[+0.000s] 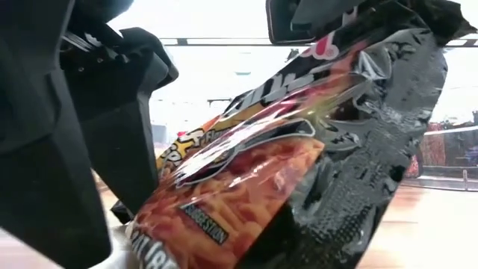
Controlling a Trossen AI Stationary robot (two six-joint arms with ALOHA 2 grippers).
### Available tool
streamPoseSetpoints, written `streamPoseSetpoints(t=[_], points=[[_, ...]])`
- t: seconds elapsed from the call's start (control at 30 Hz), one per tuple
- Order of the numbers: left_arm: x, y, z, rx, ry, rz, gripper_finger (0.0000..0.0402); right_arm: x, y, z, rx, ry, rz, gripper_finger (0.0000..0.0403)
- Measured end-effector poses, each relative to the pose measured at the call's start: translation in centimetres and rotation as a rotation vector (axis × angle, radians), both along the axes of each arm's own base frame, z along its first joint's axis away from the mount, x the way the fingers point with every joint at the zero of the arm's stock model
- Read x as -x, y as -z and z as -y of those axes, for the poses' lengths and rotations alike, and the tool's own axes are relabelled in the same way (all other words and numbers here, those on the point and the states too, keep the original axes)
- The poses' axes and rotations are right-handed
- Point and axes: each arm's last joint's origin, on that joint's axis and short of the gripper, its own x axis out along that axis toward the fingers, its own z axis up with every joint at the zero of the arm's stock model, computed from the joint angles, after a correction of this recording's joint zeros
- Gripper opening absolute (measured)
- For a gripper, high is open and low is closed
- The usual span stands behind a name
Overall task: Sort Maruchan noodles
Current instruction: Put the bottom black pack noodle into the bottom right transparent bin
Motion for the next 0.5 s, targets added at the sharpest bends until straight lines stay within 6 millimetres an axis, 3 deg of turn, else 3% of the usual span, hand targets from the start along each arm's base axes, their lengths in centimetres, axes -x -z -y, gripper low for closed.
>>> streamPoseSetpoints(t=[0.5], points=[[-0.5, 0.9, 0.1, 0.004, 0.01, 0.01, 0.018, 0.1, 2.0, 0.1, -0.003, 0.051, -0.137, 0.021]])
